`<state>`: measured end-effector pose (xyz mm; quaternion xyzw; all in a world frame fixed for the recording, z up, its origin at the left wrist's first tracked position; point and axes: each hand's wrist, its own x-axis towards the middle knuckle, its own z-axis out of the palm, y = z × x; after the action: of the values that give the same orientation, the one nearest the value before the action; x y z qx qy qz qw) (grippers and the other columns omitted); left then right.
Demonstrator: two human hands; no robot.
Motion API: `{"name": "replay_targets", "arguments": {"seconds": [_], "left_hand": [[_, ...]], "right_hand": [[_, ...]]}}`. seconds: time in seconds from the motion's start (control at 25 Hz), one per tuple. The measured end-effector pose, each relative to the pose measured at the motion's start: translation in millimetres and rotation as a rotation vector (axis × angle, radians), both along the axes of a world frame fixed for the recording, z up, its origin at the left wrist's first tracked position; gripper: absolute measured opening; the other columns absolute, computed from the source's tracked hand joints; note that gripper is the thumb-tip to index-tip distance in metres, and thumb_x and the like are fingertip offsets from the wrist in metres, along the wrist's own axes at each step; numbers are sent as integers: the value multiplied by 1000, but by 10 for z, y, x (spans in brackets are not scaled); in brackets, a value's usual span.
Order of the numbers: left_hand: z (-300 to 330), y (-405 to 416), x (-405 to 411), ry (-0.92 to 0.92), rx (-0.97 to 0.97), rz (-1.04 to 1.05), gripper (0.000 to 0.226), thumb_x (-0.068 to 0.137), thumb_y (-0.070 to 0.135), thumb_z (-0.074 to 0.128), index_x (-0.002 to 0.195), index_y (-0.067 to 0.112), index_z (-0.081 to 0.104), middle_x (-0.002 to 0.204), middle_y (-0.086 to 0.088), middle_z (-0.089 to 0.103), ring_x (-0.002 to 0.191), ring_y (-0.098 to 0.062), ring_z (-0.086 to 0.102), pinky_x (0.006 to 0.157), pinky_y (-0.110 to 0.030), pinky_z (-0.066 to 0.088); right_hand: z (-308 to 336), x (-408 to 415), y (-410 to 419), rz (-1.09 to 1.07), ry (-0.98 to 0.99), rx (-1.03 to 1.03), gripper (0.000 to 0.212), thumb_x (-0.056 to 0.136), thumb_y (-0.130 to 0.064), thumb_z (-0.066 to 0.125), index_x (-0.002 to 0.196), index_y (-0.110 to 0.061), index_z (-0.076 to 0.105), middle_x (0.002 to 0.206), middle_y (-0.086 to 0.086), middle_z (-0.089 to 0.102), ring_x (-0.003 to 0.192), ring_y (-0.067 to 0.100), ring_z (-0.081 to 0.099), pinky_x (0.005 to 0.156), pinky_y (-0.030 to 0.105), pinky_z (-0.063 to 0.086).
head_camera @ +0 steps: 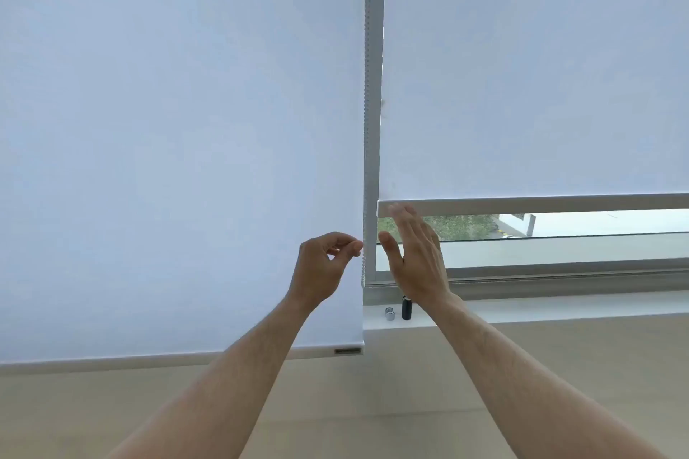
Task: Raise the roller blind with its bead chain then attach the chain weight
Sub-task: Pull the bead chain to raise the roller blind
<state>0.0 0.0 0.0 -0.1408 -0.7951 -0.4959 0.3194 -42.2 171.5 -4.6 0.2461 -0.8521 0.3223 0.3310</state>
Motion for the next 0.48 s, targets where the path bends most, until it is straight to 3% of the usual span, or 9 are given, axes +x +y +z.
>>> {"name": "replay_targets", "arguments": {"seconds": [0.16,0.32,0.4,0.48], "left_hand": [[12,69,-7,-17,24,-43,14,88,30,70,96,19,75,87,11,76,84,-2,70,76,-13,51],[3,119,-57,-16,8,-91,8,88,23,71,85,18,76,76,8,76,75,-5,71,74,-15,51],[-7,135,-78,-21,17,-87,8,87,25,72,87,18,75,78,8,76,75,-3,70,73,-14,51],[-4,139,-109,-44,35,-93,12,86,25,73,92,15,74,84,7,76,79,-2,70,73,-17,53]], "right_hand": [[124,-16,-101,14,51,-40,78,95,-67,13,145,-17,44,154,-1,45,150,14,24,116,31,17],[138,-77,-140,77,37,-116,68,99,-60,17,140,-18,51,149,-2,52,148,13,30,117,33,21],[164,-99,-150,110,-3,-163,58,100,-53,25,130,-18,59,139,1,61,140,16,43,114,41,31],[202,-91,-180,142,-41,-216,47,99,-47,34,114,-16,67,117,-4,70,120,10,55,102,41,42]]}}
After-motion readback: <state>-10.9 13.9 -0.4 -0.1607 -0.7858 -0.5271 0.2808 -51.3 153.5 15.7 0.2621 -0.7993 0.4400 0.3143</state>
